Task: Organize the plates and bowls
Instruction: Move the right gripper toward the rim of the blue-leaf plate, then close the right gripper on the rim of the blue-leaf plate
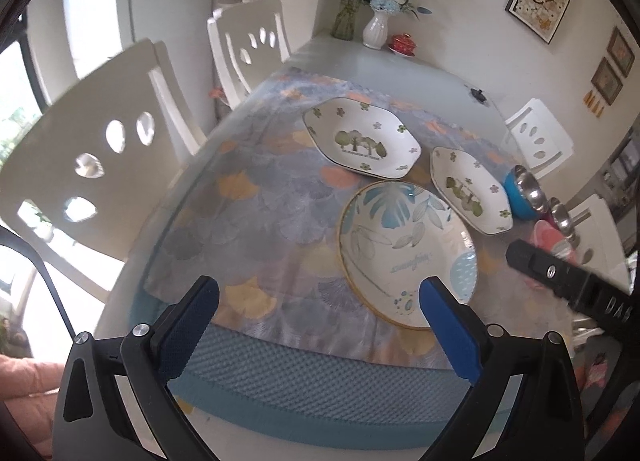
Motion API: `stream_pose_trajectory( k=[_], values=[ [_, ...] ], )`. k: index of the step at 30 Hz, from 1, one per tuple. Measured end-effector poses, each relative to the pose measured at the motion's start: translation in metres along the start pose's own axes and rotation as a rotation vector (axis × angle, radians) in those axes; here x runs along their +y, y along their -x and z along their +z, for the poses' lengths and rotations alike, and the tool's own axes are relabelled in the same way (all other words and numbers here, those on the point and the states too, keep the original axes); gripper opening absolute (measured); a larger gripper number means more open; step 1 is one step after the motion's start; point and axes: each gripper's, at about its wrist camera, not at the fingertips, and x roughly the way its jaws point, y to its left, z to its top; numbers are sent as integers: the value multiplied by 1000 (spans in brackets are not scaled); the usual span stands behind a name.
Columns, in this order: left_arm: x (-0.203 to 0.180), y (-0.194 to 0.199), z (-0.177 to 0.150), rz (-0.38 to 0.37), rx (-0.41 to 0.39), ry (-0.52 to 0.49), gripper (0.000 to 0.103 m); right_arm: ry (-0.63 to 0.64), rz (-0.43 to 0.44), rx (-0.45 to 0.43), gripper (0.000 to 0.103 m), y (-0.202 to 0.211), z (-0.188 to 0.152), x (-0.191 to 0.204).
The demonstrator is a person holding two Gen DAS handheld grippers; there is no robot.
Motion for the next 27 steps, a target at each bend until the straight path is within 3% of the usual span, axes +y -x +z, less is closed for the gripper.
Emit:
stream_pose_trajectory(
  k=[4,10,14,18,21,25,27],
  values=[
    [7,-21,12,-63,40,22,97,2,-55,-4,103,-9,-5,-4],
    [-1,-61,24,-122,99,-37,92,-10,-115,0,103,-33,-10,-15],
    [-9,-85,28,-138,130,-85,89,-50,-134,22,102,-51,-14,-28],
    [-19,-109,29,-138,156,-135,81,-84,-160,27,100,-66,-16,-41],
    [-24,-129,29,-130,182,-145,73,-95,-181,33,93,-79,-14,-49],
    [-24,-146,28,-153,218,-129,44,-117,-193,56,70,-100,-13,-62],
    [-23,-151,27,-175,229,-119,43,-150,-171,66,60,-109,-14,-70]
  ],
)
